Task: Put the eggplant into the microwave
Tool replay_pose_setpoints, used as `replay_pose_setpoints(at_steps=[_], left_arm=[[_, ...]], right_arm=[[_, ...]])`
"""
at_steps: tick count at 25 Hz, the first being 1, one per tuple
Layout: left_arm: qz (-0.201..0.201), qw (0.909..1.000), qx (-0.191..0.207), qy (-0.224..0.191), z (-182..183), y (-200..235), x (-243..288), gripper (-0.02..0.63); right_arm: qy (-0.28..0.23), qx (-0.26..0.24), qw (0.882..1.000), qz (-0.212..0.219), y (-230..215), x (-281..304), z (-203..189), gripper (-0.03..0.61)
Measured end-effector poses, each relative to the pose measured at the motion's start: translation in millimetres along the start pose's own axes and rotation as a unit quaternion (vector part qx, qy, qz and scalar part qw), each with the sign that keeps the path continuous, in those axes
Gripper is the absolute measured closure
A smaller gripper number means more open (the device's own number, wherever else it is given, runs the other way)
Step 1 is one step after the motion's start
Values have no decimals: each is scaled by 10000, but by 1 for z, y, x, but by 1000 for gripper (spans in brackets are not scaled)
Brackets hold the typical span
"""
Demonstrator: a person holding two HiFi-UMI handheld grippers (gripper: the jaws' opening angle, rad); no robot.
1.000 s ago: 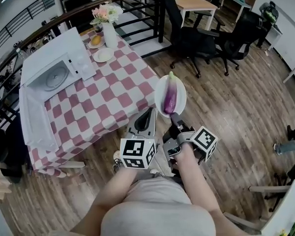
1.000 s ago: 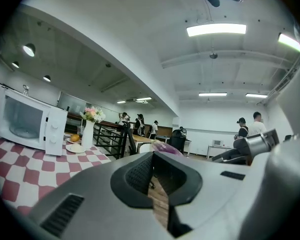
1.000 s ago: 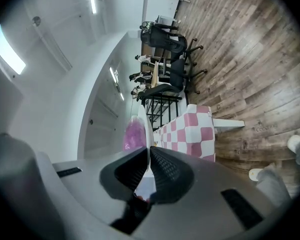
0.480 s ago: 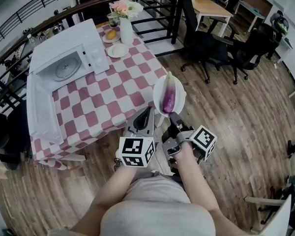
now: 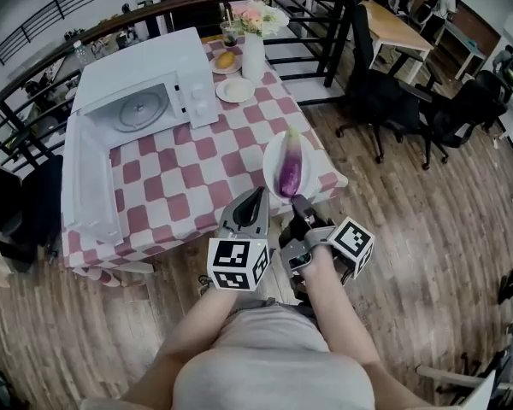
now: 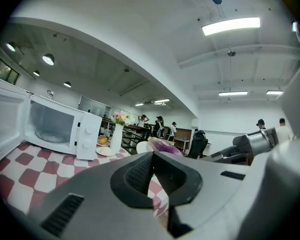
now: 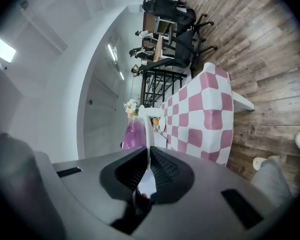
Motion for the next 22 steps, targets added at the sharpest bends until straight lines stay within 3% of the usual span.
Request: replay_pose_setpoints(at_steps=[22], left_arm=[[853,9961,-217,-69,23,125,12,609]], right_arm=[[887,-86,9960,15,20,126,-60,541]])
Point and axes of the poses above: the fingertips, and each gripper's own axes: x forward along the fingers, y to its left, z out of its top, the point moved 8 cm from there along -x, backward along the fingers, and after that the axes turned 1 degree about -x, right-handed, at the moved point
